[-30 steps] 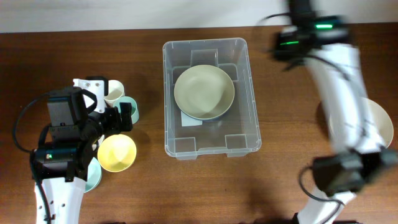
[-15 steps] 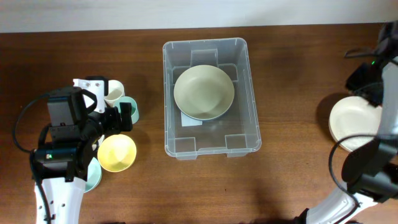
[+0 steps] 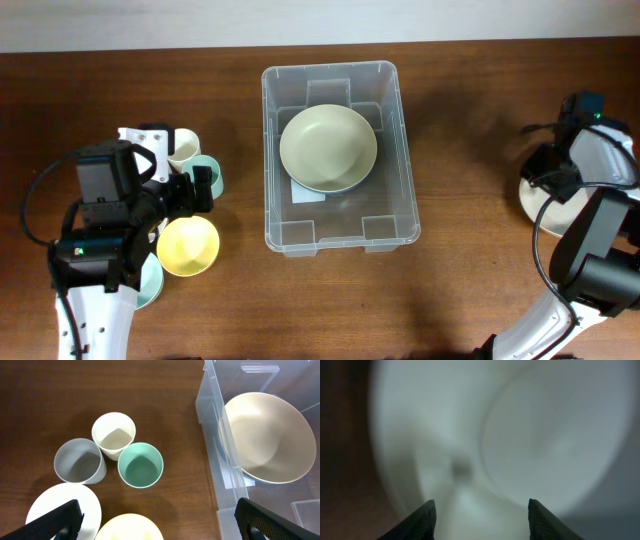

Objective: Pack container
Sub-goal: 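Move the right gripper to the white bowl and grasp its rim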

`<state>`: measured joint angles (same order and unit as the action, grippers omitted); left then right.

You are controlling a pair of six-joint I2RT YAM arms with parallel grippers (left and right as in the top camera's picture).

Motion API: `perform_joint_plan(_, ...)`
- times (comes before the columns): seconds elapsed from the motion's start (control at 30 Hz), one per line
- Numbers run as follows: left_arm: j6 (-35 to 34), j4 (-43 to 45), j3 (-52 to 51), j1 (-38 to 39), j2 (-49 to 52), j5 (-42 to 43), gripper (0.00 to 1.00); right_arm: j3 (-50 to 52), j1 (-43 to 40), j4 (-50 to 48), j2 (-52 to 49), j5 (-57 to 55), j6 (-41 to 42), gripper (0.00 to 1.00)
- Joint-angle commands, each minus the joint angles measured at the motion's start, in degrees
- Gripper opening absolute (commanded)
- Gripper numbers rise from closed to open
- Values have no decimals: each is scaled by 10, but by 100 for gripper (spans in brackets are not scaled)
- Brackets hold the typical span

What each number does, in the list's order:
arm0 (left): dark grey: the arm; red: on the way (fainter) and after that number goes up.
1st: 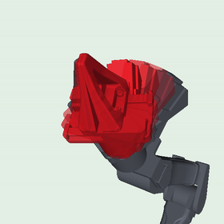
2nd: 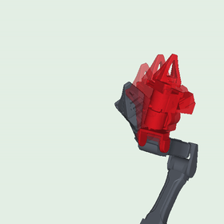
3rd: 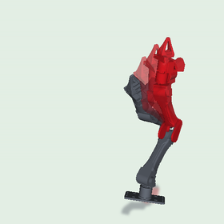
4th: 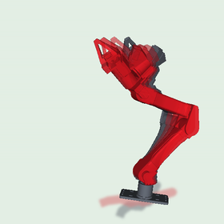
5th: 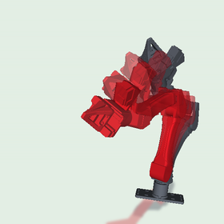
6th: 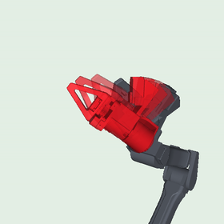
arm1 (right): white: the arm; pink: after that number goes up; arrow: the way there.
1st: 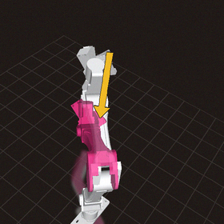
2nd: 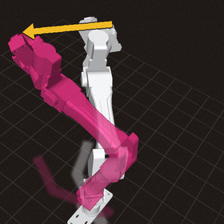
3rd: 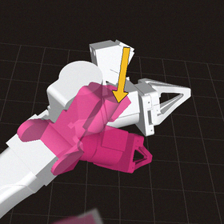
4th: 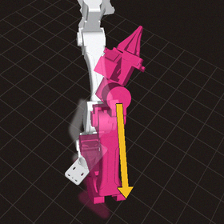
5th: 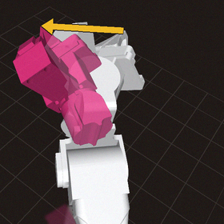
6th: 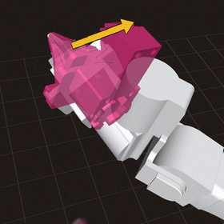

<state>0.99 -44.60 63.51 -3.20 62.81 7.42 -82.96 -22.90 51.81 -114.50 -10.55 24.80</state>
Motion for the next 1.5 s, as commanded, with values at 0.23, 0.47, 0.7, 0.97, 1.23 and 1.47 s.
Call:
perform_joint_plan(0.23,-1,-1,13,-3,0,-4,99,43,0,-22,-2,-5,-8,56)
perform_joint_plan(0.47,-1,0,13,-3,0,-4,99,37,0,-30,-2,43,-47,56)
perform_joint_plan(0.7,-1,-1,13,-3,0,-4,99,-38,0,13,9,58,-51,59)
perform_joint_plan(0.97,-1,-1,13,-3,0,-4,99,-127,26,59,16,60,-86,60)
perform_joint_plan(1.23,-1,-2,13,-3,0,-4,99,-97,102,52,13,-26,-46,63)
perform_joint_plan(1.47,-1,-11,13,-3,0,-4,99,-62,96,36,-3,-37,-28,63)
